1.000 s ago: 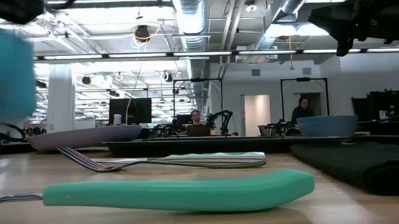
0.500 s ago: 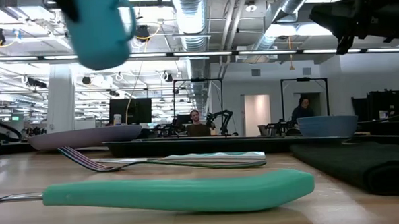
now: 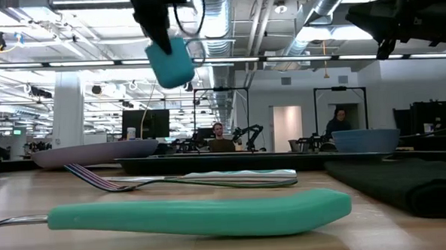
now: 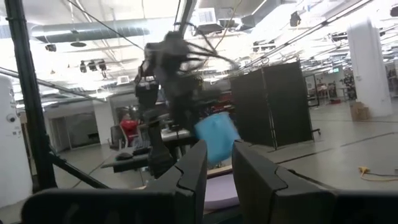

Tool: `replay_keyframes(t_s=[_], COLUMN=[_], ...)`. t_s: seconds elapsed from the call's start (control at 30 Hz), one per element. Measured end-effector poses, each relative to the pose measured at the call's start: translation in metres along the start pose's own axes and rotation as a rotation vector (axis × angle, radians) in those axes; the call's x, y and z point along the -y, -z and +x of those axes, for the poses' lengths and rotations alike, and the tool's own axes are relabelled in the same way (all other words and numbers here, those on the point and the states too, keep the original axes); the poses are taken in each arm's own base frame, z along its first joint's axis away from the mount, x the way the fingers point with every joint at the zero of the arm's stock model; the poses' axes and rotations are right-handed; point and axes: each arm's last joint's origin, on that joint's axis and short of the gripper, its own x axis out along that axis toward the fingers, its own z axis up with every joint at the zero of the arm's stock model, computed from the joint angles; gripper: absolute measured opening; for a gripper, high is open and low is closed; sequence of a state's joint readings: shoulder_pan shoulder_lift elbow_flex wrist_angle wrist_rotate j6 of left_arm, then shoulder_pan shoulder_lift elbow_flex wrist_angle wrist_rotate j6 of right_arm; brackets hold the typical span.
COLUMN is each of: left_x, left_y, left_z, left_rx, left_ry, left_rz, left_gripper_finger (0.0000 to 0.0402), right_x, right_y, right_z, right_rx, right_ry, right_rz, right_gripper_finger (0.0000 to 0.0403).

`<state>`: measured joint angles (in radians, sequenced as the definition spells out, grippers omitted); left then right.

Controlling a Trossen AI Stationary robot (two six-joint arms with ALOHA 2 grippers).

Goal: Set up tray
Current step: Put the blue mug on the black tray

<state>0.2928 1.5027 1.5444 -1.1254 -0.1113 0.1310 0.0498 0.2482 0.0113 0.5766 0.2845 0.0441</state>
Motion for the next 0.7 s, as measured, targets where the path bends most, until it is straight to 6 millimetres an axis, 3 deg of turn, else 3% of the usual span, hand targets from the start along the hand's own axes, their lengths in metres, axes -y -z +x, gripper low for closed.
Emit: replay_keyframes(t_s=[0.17, 0.43, 0.57, 0.7], left_x=[-0.043, -0.074, -0.090, -0.107], left_y=[-0.025, -0.068, -0.071, -0.061], left_z=[0.026, 0.075, 0.095, 0.104], left_rx=[-0.153, -0.325, -0.317, -0.379], left_ry=[-0.009, 0.036, 0.136, 0.148], left_rz=[-0.041, -0.001, -0.058, -0.097], left_gripper_finger=[0.0002, 0.0002, 0.0002, 0.0002], right_x=[0.002, 0.003, 0.003, 0.003], right_y=[0.000, 0.000, 0.001, 0.002], right_z=[0.000, 0.000, 0.000, 0.000], right_rx=[0.004, -0.001, -0.003, -0.014], right_ry=[0.081, 0.092, 0.092, 0.091], right_rz=[-0.001, -0.004, -0.004, -0.007], right_gripper_finger=[0.0068, 0.0068, 0.0068, 0.0068])
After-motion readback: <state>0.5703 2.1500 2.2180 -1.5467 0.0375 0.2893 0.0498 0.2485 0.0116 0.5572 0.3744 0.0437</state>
